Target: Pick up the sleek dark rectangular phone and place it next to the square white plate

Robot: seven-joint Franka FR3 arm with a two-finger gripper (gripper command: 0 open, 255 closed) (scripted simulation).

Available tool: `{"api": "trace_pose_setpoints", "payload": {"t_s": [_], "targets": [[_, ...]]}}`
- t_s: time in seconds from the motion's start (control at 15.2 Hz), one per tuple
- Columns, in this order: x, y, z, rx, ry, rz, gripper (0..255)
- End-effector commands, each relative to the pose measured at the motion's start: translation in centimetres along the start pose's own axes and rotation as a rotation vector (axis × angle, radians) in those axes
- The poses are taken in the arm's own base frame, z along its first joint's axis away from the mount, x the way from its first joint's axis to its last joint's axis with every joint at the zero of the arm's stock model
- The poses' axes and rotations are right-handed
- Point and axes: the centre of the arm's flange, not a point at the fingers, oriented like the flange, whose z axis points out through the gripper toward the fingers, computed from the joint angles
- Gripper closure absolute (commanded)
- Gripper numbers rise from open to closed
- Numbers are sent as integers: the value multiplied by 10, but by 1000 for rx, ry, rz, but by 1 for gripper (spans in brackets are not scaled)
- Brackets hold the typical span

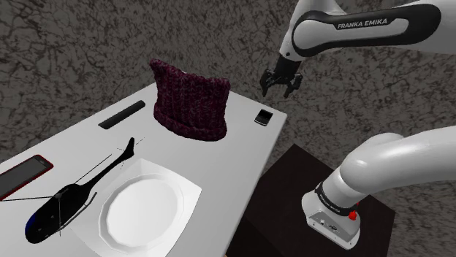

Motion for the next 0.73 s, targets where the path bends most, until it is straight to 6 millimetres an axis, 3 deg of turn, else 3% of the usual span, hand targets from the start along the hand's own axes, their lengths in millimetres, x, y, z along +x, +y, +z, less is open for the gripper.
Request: {"api": "trace_pose_setpoints", "payload": {"t_s": [0.0, 0.4, 0.66], "targets": [[10, 2, 27, 9, -4, 122, 0], [40, 21, 98, 32, -21, 461, 0], [39, 20, 119, 32, -21, 461, 0]]}}
